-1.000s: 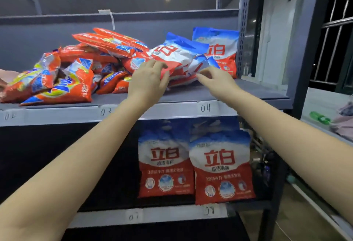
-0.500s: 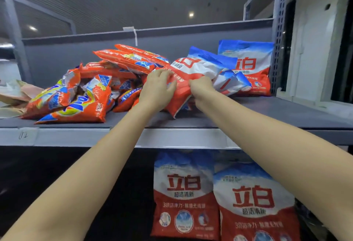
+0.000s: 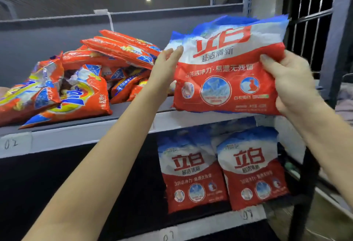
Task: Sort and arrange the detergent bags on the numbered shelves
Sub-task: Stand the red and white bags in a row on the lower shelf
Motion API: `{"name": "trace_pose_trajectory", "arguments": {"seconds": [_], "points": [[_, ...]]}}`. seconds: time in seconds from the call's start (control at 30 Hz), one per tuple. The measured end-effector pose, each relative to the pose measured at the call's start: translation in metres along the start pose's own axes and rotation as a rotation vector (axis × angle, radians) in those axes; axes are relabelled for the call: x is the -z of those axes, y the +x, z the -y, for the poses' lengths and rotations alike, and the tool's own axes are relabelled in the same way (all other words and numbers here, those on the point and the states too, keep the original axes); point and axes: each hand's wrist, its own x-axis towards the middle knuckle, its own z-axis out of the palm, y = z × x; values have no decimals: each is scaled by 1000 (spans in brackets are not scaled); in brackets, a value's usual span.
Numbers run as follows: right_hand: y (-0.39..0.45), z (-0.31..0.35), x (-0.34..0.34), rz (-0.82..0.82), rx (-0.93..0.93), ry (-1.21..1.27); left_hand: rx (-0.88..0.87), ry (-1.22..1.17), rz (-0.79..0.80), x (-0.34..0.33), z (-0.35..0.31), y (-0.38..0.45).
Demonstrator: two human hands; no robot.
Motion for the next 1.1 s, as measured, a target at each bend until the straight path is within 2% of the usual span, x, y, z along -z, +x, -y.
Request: {"name": "trace_pose_trajectory", "arguments": {"seconds": [0.17, 0.23, 0.3, 0.37, 0.63, 0.83, 0.9, 1.0, 1.1], "points": [[-69, 22, 20, -44, -47, 75, 116, -279, 305, -11, -8, -56], [-93, 24, 27, -36, -84, 91, 78, -371, 329, -12, -3, -85], [-118, 18, 32, -21, -135, 94, 46, -413, 281, -8, 8, -116], [-143, 3, 40, -8, -216, 88, 91, -452, 259, -3, 25, -145], [-233, -79, 66, 102, -589, 93, 513, -427, 90, 10, 119, -246], [-311, -145, 67, 97, -933, 159, 588, -296, -129, 30, 168, -309], [-332, -160, 59, 160, -1014, 186, 600, -275, -172, 40, 180, -321], [-347, -179, 32, 320, -1082, 78, 620, -252, -241, 64, 194, -325], [-340, -201, -6, 354, -1073, -46, 598, -191, -278, 97, 207, -311]]}}
